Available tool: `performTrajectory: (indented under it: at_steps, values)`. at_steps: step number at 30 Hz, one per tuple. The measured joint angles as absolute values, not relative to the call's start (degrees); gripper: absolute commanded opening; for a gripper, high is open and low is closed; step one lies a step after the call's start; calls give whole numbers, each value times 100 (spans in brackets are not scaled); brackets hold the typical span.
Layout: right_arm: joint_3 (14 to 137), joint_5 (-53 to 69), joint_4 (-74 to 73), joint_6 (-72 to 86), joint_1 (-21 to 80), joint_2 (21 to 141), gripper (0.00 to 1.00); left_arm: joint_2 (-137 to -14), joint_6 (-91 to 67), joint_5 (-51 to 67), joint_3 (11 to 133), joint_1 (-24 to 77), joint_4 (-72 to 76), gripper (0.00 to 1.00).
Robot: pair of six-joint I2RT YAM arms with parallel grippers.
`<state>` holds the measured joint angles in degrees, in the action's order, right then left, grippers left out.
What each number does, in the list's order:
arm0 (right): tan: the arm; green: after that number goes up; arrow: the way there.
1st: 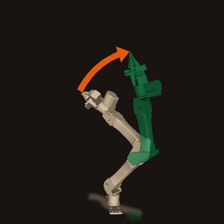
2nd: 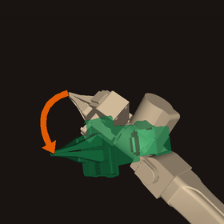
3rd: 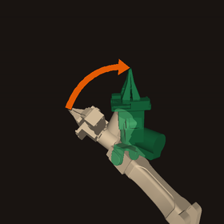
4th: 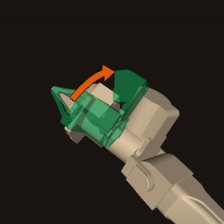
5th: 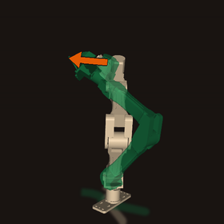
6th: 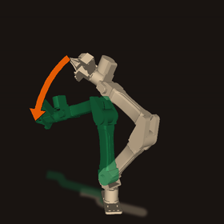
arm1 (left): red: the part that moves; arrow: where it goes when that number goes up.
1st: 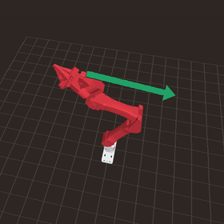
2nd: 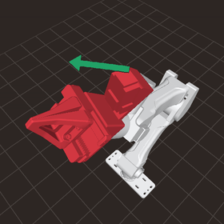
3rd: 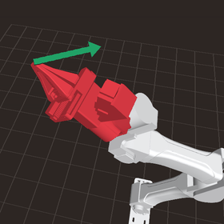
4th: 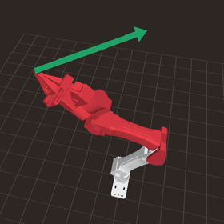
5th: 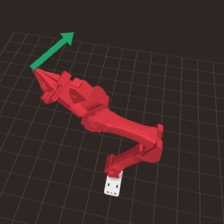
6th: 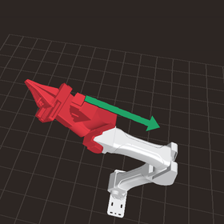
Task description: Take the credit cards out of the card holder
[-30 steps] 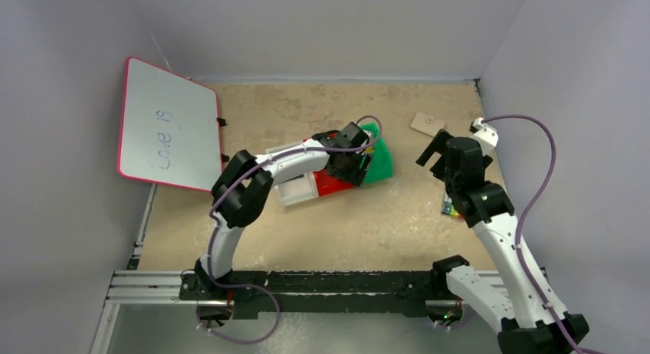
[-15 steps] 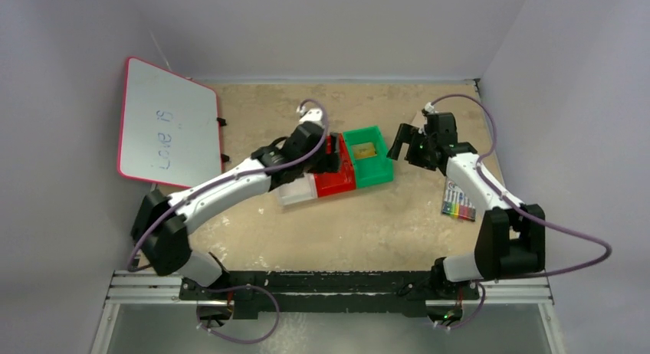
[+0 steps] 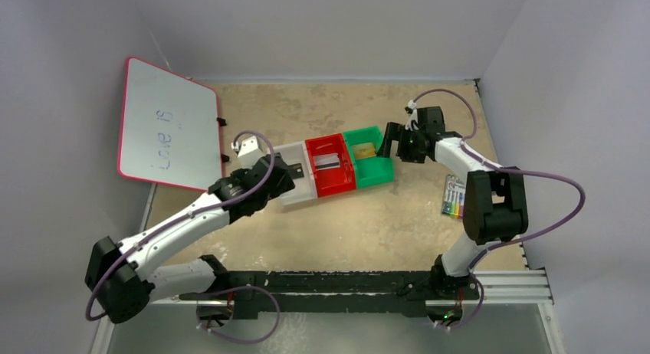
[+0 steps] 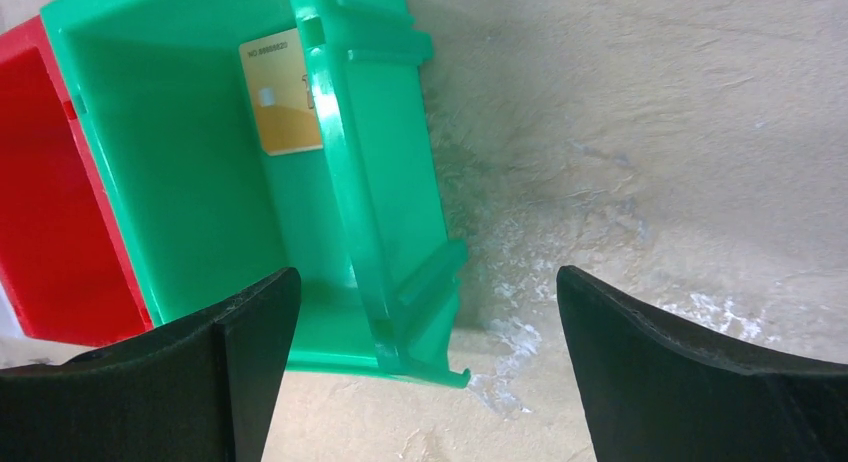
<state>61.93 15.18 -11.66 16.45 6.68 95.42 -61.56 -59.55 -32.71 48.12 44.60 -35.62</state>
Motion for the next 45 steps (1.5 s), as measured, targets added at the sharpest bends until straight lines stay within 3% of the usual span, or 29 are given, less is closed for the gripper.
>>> performTrajectory:
  at_steps: [9, 17, 32, 37, 45]
  values:
    - [6018, 2073, -928, 1712, 670, 9548, 98, -7419, -5621, -2587, 4974, 3282, -2974, 85]
    - [5527, 2510, -663, 2045, 670, 9242, 97, -8768, -4834, -2110, 5787, 3039, -2248, 83]
    - [5358, 2873, -534, 2477, 663, 9070, 100, -9883, -4134, -1581, 6899, 2567, -1894, 83]
    - [5806, 2231, -937, 2558, 674, 9076, 100, -9948, -4073, -1535, 7030, 2432, -1846, 84]
    - [6744, 91, -1542, 2574, 670, 8879, 100, -9876, -3924, -1559, 7030, 2377, -1894, 87]
